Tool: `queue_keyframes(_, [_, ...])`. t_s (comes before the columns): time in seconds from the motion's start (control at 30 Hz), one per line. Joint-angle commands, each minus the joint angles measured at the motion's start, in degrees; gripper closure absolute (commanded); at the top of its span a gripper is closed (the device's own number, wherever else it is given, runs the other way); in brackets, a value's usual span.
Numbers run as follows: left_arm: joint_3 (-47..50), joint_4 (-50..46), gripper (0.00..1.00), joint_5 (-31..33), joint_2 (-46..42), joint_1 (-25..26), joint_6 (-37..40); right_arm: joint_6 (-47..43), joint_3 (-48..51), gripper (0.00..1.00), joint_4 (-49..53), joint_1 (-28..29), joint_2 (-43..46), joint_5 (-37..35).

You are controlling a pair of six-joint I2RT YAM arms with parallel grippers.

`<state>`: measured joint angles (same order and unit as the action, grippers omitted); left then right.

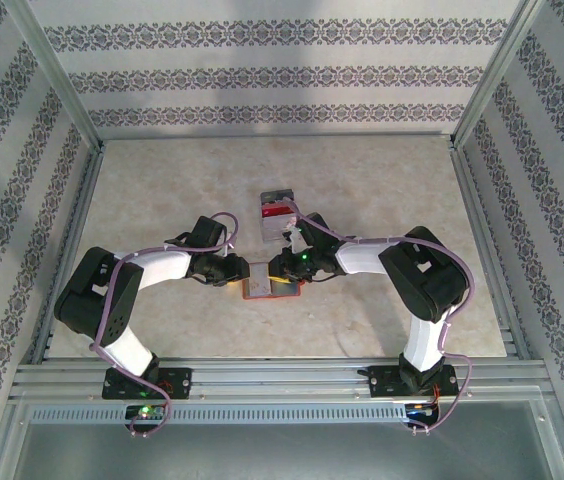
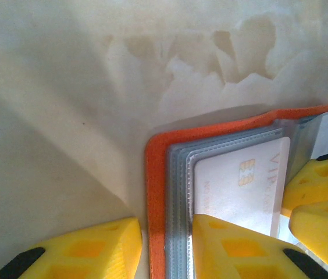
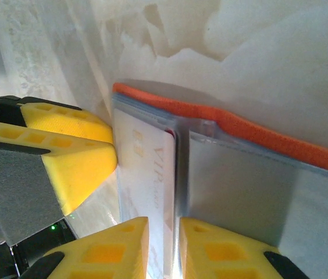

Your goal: Take the credit cards out of the card holder

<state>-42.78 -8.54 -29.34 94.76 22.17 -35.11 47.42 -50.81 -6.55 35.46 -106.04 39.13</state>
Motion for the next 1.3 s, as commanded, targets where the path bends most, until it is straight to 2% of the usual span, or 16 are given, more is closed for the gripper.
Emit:
queue_keyframes(0.0, [2.79, -3.86, 0.66, 10.56, 5.93, 0.88, 1.72, -0.42, 0.80, 0.78, 0.36, 0.12, -0.73, -0.61])
queue_keyframes(0.67, [2.64, -3.86, 0.67, 10.69, 6.39, 0.88, 1.80, -0.13, 0.95, 0.82, -2.92, 0.17, -2.11, 2.17])
queue_keyframes(1.27, [3.11, -4.65, 0.67, 12.16, 8.28, 0.88, 2.42, -0.39, 3.50, 0.96, -3.56, -1.02, -0.60, 1.82])
